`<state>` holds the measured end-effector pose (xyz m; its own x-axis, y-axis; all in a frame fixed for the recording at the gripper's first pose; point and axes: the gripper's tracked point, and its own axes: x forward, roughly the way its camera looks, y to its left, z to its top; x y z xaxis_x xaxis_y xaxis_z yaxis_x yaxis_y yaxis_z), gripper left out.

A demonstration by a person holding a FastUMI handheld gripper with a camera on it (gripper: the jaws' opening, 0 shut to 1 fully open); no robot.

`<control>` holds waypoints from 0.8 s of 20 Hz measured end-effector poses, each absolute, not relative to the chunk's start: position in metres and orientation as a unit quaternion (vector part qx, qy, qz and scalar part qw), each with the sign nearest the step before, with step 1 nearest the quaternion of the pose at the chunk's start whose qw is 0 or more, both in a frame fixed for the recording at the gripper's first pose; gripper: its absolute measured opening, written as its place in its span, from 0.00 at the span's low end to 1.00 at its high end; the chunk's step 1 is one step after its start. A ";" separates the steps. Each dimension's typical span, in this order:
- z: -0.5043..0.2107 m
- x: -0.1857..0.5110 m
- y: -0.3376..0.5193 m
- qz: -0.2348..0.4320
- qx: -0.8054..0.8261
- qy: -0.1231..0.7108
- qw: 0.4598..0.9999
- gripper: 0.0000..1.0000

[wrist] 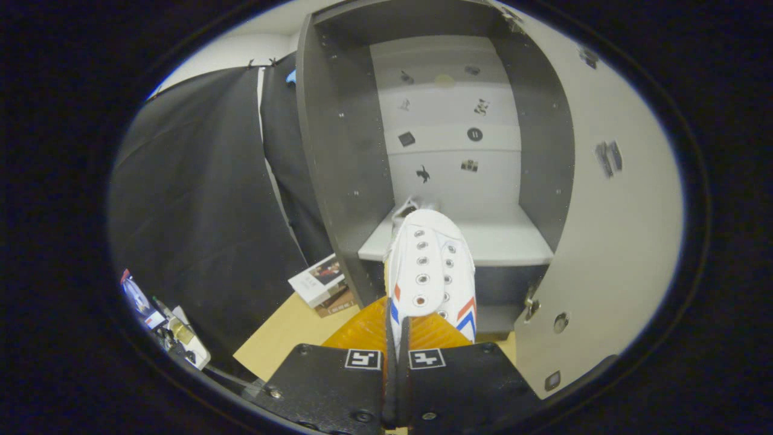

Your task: Open the shoe cabinet door, grab the shoes and put them into the shoe cabinet, then close the shoe cabinet door.

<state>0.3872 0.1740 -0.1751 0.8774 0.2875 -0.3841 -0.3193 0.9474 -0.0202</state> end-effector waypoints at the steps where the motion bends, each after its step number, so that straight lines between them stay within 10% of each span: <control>1: -0.162 0.398 0.174 0.154 -0.041 0.177 0.971 0.04; 16: -0.155 0.594 0.129 0.031 -0.075 0.160 0.984 0.04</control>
<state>0.5942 0.1292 -0.1548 0.9470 0.0379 -0.3191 -0.0855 0.9869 -0.1367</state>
